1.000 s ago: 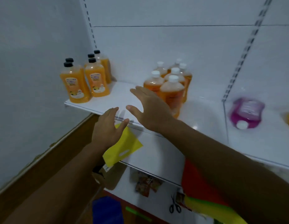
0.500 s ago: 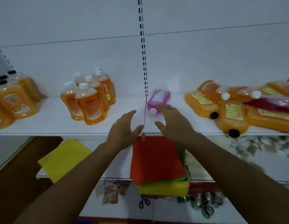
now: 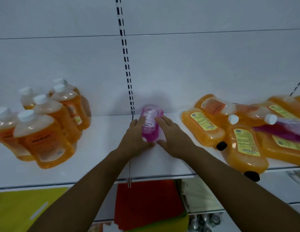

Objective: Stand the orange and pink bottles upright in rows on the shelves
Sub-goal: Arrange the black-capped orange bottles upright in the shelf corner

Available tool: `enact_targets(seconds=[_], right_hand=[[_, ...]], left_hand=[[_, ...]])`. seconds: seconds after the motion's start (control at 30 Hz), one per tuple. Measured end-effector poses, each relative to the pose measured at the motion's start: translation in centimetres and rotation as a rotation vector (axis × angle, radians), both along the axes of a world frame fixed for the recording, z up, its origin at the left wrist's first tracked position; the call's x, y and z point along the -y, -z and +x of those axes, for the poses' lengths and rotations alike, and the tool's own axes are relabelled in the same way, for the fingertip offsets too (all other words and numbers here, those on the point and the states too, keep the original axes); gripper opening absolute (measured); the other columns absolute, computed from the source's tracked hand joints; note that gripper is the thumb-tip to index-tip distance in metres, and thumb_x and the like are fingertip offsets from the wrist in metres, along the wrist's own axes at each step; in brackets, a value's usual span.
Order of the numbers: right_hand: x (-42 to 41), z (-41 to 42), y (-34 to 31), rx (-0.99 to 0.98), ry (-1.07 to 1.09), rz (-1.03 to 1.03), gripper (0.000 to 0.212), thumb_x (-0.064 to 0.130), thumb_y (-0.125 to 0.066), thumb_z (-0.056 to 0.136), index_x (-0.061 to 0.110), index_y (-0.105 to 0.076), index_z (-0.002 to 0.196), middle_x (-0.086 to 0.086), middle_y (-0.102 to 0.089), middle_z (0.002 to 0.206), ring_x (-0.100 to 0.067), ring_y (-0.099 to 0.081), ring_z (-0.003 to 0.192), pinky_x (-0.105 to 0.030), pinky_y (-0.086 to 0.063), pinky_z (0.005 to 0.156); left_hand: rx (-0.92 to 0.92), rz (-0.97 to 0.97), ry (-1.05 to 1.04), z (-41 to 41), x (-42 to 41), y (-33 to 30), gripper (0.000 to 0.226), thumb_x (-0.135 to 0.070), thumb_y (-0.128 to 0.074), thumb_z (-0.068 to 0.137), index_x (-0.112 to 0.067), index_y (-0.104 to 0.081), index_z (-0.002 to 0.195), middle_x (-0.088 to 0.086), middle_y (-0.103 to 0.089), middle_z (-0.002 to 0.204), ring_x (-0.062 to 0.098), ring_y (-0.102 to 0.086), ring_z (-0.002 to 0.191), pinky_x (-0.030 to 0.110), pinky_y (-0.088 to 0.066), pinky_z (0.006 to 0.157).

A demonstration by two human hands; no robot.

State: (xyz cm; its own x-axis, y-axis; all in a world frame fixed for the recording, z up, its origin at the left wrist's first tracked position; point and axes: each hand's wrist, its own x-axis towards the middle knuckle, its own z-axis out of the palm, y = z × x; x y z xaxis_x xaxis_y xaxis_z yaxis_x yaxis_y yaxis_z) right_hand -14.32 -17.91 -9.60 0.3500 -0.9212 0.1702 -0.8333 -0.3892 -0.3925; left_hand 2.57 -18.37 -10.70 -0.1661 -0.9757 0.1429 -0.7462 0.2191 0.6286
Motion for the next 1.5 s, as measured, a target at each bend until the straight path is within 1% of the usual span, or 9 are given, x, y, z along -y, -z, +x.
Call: enact_targets(seconds=[0.13, 0.27, 0.4, 0.57, 0.73, 0.9, 1.0, 1.13, 1.5], right_hand=[[2.0, 0.4, 0.5, -0.025, -0.032, 0.026, 0.087, 0.022, -0.069, 0.086, 0.024, -0.014, 0.153, -0.006, -0.013, 0.161, -0.032, -0.027, 0.141, -0.045, -0.035, 0.110], [3.3, 0.8, -0.7, 0.061, -0.040, -0.083, 0.090, 0.015, -0.072, 0.082, 0.024, -0.016, 0.153, -0.006, -0.016, 0.160, -0.034, -0.026, 0.141, -0.047, -0.037, 0.109], [4.2, -0.7, -3.5, 0.098, -0.009, -0.188, 0.087, 0.023, -0.073, 0.083, 0.018, -0.020, 0.152, -0.009, -0.026, 0.156, -0.031, -0.022, 0.143, -0.045, -0.029, 0.114], [3.3, -4.8, -7.0, 0.221, 0.058, -0.276, 0.063, 0.044, -0.076, 0.076, 0.016, -0.049, 0.125, -0.007, -0.058, 0.117, -0.027, -0.051, 0.106, -0.041, -0.048, 0.085], [1.0, -12.3, -9.7, 0.348, 0.049, -0.392, 0.058, 0.044, -0.076, 0.073, 0.017, -0.055, 0.120, -0.008, -0.060, 0.101, -0.028, -0.054, 0.091, -0.035, -0.044, 0.075], [-3.2, -23.8, -10.8, 0.405, 0.138, -0.423, 0.064, 0.041, -0.075, 0.078, 0.017, -0.051, 0.132, -0.009, -0.061, 0.108, -0.024, -0.057, 0.096, -0.033, -0.048, 0.082], [-6.2, -31.2, -10.6, 0.434, 0.275, -0.357, 0.076, 0.036, -0.079, 0.076, 0.011, -0.043, 0.137, -0.009, -0.054, 0.119, -0.018, -0.053, 0.104, -0.023, -0.039, 0.084], [-9.8, -40.5, -9.4, 0.383, 0.418, -0.350, 0.069, 0.027, -0.085, 0.069, 0.011, -0.048, 0.124, -0.007, -0.052, 0.113, -0.009, -0.042, 0.093, -0.022, -0.036, 0.075], [-14.7, -59.0, -4.9, 0.476, 0.852, -0.292, 0.063, 0.030, -0.083, 0.072, 0.020, -0.048, 0.122, 0.001, -0.057, 0.110, -0.011, -0.055, 0.092, -0.018, -0.044, 0.070]], left_hand=[[-0.020, -0.062, 0.011, 0.3, 1.3, -0.6, 0.087, -0.026, -0.085, 0.071, -0.009, -0.039, 0.144, 0.006, -0.054, 0.132, 0.020, -0.052, 0.118, 0.018, -0.035, 0.093], [-0.354, 0.053, -0.056, 0.6, 1.9, -3.6, 0.067, -0.013, -0.085, 0.068, -0.011, -0.057, 0.130, -0.008, -0.064, 0.107, 0.014, -0.063, 0.098, 0.019, -0.051, 0.084], [-0.629, 0.188, -0.011, 0.3, 1.7, -6.7, 0.047, -0.016, -0.078, 0.073, -0.011, -0.064, 0.118, 0.008, -0.066, 0.112, 0.030, -0.064, 0.103, 0.040, -0.058, 0.086], [-0.839, 0.151, -0.102, -3.3, 0.3, -10.5, 0.049, -0.043, -0.073, 0.072, -0.010, -0.066, 0.106, 0.014, -0.070, 0.099, 0.034, -0.067, 0.088, 0.034, -0.058, 0.070], [-0.750, -0.004, -0.016, -10.8, -1.7, -13.4, 0.060, -0.068, -0.063, 0.069, -0.021, -0.066, 0.106, 0.002, -0.073, 0.089, 0.019, -0.064, 0.072, 0.024, -0.046, 0.059], [-0.648, -0.098, 0.118, -21.8, -3.3, -14.6, 0.055, -0.047, -0.082, 0.067, -0.017, -0.062, 0.108, -0.003, -0.072, 0.085, 0.010, -0.067, 0.070, 0.019, -0.048, 0.056], [-0.740, -0.091, 0.175, -29.8, -4.4, -14.6, 0.043, -0.043, -0.070, 0.072, -0.016, -0.063, 0.105, -0.002, -0.071, 0.086, 0.006, -0.069, 0.069, 0.017, -0.051, 0.056], [-0.733, -0.068, 0.282, -40.0, -4.8, -14.8, 0.040, -0.041, -0.071, 0.076, -0.012, -0.063, 0.103, -0.003, -0.070, 0.081, 0.004, -0.067, 0.063, 0.017, -0.051, 0.054], [-0.565, 0.101, 0.663, -62.5, -3.8, -12.9, 0.047, -0.028, -0.081, 0.074, -0.011, -0.059, 0.111, 0.005, -0.072, 0.096, 0.012, -0.072, 0.076, 0.017, -0.052, 0.058]])
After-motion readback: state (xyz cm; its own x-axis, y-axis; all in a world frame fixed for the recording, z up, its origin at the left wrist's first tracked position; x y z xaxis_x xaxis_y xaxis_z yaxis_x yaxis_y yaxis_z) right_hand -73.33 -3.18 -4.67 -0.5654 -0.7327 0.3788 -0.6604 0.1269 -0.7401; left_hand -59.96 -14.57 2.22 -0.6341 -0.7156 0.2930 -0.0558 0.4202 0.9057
